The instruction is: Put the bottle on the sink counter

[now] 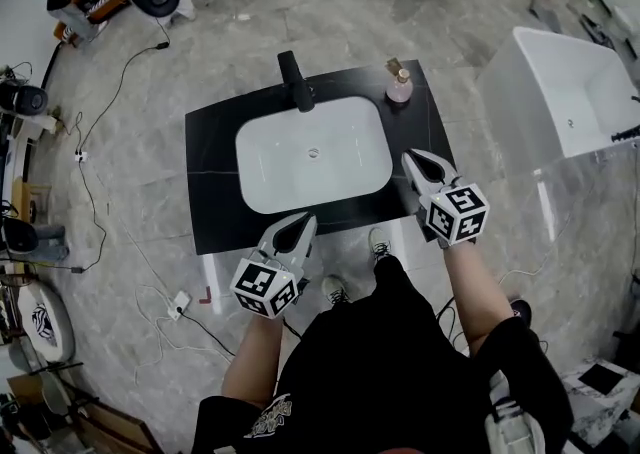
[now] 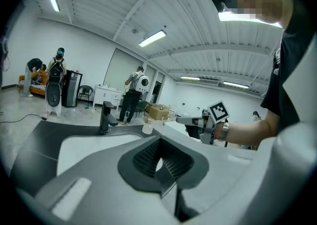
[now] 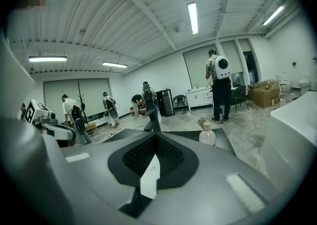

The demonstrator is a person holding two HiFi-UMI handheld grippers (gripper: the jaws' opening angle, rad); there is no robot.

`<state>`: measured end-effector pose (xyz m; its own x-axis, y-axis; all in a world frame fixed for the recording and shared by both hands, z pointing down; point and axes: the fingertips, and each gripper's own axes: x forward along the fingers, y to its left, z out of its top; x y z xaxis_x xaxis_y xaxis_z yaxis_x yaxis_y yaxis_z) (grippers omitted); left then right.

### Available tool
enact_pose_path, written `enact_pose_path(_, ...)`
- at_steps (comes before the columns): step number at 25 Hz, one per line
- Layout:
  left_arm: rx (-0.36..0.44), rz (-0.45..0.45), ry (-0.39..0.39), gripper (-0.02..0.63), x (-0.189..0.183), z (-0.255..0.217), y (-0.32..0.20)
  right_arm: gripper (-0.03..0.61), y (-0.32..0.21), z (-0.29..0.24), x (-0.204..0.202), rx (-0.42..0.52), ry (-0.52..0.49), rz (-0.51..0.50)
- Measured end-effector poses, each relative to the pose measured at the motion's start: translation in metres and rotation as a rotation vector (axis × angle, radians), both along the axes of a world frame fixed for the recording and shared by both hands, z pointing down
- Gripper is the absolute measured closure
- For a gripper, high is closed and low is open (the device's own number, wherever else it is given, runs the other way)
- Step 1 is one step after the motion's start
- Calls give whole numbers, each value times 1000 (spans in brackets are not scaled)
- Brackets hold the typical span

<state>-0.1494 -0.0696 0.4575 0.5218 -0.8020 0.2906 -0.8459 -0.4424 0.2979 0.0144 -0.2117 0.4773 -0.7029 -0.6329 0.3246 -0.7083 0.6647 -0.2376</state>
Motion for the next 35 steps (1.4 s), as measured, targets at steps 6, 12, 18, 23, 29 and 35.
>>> enact_pose_path(6, 10, 19, 30, 614, -19, -1, 40, 552, 68, -11, -19, -10, -20, 14)
enact_pose_path(12, -3, 65, 35, 614, -24, 4, 75, 552, 122, -13, -28, -11, -10, 27)
enact_pose_path(18, -20, 88, 37, 614, -20, 11, 97, 552, 161, -8, -33, -18, 11, 5)
enact_pose_path(23, -24, 91, 45, 614, -8, 10, 108, 552, 181, -12, -30, -4, 42, -36)
enact_pose_path(29, -20, 71, 50, 614, 13, 4, 109, 552, 186, -21, -17, 1, 50, -82)
enact_pose_path(35, -16, 38, 47, 614, 48, 0, 109, 552, 192, -20, 10, -16, 48, -141)
